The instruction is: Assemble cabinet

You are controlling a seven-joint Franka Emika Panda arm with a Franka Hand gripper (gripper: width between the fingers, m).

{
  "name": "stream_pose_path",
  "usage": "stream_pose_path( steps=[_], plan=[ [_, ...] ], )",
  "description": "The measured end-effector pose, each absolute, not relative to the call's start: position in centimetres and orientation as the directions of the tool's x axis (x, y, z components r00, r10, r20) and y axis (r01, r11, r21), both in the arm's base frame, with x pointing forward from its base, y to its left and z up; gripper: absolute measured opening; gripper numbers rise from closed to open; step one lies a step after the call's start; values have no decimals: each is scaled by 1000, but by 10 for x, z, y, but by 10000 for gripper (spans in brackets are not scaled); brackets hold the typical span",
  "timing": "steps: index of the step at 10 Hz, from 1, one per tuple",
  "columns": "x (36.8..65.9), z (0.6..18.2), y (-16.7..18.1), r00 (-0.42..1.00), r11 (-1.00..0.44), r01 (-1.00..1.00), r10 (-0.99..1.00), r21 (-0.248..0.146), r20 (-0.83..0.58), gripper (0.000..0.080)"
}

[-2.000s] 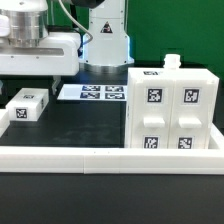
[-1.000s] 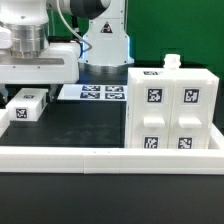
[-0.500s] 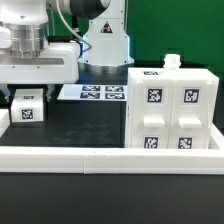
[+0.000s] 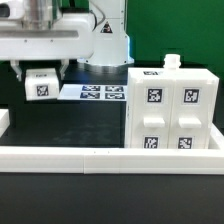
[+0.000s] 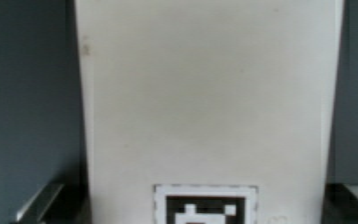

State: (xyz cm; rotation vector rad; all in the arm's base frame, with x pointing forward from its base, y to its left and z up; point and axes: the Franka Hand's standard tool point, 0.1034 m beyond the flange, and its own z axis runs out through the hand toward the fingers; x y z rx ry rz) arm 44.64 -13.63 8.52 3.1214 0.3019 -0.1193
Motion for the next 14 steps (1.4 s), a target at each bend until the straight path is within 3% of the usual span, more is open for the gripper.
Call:
stream_pose_path(
  steps=[4, 7, 10, 14],
  plan=[
    [470, 147, -89, 989, -991, 129, 131, -35, -67, 555],
    [505, 173, -44, 996, -998, 69, 68, 5, -63, 556],
    [543, 179, -13, 995, -997, 69, 67, 30, -68, 556],
    [539, 175, -15, 995, -997, 67, 64, 29, -76, 556]
  ],
)
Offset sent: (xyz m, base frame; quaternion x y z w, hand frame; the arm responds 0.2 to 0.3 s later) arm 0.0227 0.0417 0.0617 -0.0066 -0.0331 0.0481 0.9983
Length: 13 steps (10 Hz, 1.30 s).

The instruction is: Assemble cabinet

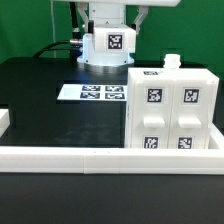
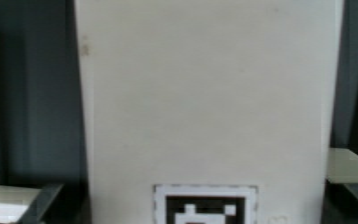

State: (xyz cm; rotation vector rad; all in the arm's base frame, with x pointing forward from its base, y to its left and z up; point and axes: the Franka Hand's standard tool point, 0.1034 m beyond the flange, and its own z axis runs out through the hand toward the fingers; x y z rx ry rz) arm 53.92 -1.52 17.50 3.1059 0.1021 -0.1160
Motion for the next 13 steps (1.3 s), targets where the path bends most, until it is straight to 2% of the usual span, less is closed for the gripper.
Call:
stream_pose_path(
  steps=[3, 6, 8, 11, 13],
  plan=[
    [542, 177, -3, 996, -998, 55, 53, 29, -72, 556],
    [562, 194, 27, 997, -999, 35, 32, 34, -72, 556],
    [578, 199, 43, 998, -999, 36, 34, 39, -60, 556],
    [598, 193, 56, 997, -997, 55, 53, 45, -49, 556],
    [601, 187, 58, 997, -998, 55, 52, 44, -54, 556]
  ],
)
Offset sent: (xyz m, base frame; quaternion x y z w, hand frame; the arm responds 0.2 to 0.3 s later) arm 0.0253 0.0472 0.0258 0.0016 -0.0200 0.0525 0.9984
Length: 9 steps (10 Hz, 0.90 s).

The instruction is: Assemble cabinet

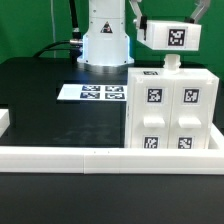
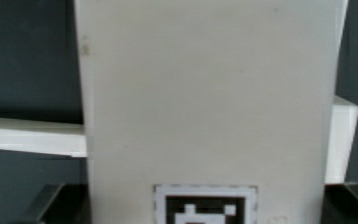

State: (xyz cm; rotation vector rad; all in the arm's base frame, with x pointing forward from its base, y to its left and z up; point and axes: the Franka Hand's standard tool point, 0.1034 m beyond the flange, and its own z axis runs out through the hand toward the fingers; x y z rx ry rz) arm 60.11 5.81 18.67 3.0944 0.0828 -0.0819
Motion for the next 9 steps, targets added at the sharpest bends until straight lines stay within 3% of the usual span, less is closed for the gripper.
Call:
stream_pose_path(
  steps=[9],
  plan=[
    [599, 177, 62, 995, -996, 74, 71, 43, -63, 556]
  ],
)
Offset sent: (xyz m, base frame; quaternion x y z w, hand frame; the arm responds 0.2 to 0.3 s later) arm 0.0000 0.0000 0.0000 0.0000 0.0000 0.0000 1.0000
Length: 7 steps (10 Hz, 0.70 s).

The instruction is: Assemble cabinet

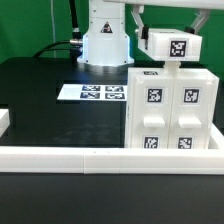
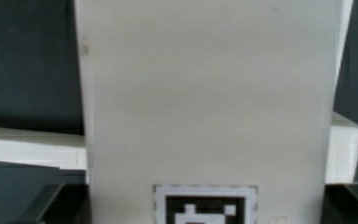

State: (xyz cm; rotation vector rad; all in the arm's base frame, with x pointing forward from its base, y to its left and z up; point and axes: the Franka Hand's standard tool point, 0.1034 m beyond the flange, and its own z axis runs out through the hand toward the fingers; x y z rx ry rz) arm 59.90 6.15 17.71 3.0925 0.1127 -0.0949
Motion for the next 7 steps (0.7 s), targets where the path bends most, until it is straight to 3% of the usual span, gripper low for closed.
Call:
stream_pose_path(
  steps=[7],
  plan=[
    [605, 177, 74, 996, -996, 78, 75, 44, -52, 556]
  ],
)
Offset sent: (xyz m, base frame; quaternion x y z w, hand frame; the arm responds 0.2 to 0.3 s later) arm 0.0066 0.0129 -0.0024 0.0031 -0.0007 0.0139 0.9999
